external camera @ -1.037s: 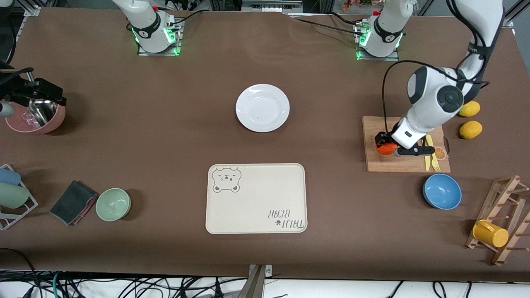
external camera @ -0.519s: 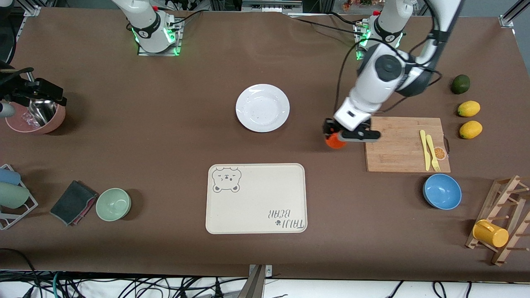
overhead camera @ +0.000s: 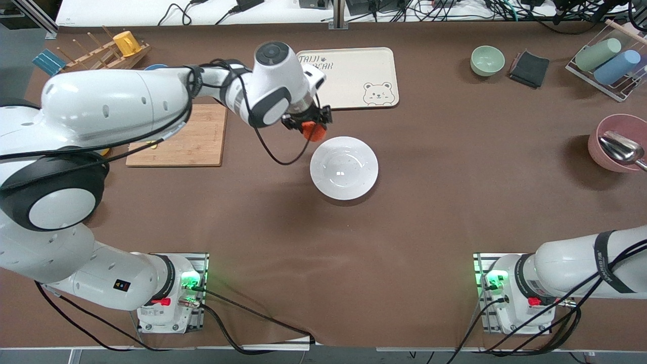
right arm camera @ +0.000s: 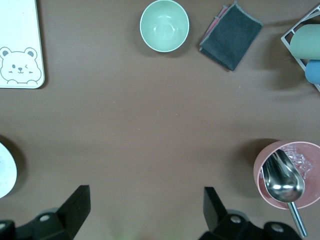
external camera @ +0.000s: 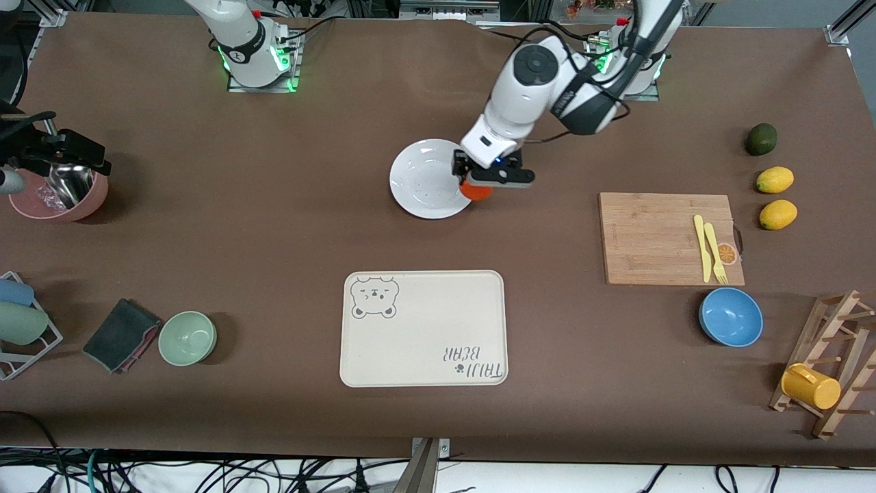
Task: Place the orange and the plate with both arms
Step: 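Carry the orange with the left gripper over the white plate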
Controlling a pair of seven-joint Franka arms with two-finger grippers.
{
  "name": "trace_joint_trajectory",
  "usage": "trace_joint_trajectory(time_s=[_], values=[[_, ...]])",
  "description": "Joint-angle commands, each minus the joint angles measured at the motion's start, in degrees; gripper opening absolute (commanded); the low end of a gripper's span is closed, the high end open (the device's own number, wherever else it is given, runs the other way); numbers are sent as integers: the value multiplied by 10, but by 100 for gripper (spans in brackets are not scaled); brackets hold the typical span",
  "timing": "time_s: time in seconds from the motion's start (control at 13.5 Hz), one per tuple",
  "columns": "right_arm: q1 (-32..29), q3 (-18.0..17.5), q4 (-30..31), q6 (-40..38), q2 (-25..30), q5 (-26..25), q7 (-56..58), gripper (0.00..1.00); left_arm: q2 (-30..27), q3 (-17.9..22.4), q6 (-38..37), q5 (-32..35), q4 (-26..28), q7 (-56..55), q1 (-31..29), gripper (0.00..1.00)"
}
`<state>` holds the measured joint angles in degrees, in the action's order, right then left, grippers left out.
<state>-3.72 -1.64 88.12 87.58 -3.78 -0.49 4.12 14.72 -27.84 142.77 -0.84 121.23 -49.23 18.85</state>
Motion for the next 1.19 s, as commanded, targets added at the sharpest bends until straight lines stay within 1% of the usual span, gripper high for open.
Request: trace_joint_trajectory(time_s=[0.0, 0.3, 0.37, 0.52, 0.67, 0.74, 0.81, 0.89, 0.96, 1.04, 1.11], values=[[-4, -3, -7, -9, 1, 9, 5, 100, 57, 1, 1, 6, -33, -32, 40, 0], [-5, -3, -7, -8, 0, 10, 5, 100, 145, 4, 1, 15, -101, -79, 79, 0], [-5, -3, -7, -8, 0, 10, 5, 100, 160, 8, 1, 34, -115, -86, 85, 0], [-5, -3, -7, -8, 0, 10, 5, 100, 176, 16, 1, 74, -118, -96, 94, 0], [-5, -3, -7, -8, 0, 10, 5, 100, 193, 23, 1, 80, -118, -123, 98, 5], [-4, -3, -7, -7, 0, 11, 4, 100, 196, 23, 1, 81, -118, -132, 101, 15], [-4, -3, -7, -2, -2, 11, 4, 100, 196, 23, 1, 81, -118, -139, 102, 21], [-4, -3, -7, -1, -5, 14, 4, 100, 196, 24, 1, 81, -118, -143, 103, 41], [-4, -3, -8, -1, -10, 20, 4, 100, 195, 26, 1, 91, -118, -142, 103, 75], [-3, -4, -9, -1, -11, 20, 4, 100, 192, 32, 1, 116, -116, -143, 103, 100], [-3, -4, -9, -1, -11, 22, 2, 100, 185, 36, 1, 133, -113, -144, 102, 100]])
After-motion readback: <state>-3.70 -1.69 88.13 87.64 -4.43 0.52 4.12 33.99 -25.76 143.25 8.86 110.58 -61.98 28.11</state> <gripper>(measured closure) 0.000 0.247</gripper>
